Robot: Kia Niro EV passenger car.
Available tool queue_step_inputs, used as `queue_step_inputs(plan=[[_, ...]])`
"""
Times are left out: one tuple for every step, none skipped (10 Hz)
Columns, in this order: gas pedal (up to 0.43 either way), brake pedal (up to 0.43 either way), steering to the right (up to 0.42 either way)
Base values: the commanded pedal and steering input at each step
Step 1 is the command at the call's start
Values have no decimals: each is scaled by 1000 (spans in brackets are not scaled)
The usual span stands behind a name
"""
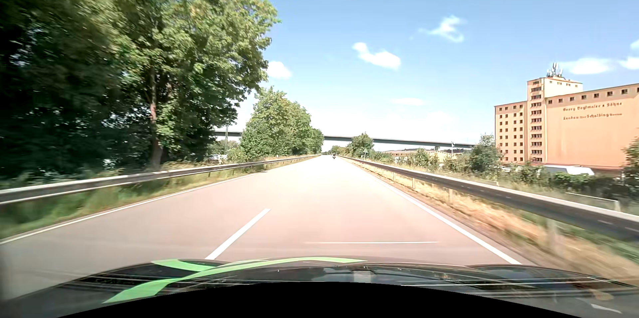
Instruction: Follow the waypoints while adhering to traffic rules and regulations
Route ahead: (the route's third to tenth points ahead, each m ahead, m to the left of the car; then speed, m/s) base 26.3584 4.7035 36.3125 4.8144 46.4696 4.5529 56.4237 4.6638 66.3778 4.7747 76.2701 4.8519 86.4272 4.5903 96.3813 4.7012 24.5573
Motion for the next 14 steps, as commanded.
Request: queue_step_inputs(plan=[[240, 0, 1], [240, 0, 1], [240, 0, 1], [240, 0, 0], [248, 0, 0], [260, 0, -1], [268, 0, -1], [280, 0, 0], [280, 0, 0], [287, 0, -1], [287, 0, 0], [299, 0, -1], [299, 0, -1], [299, 0, -1]])
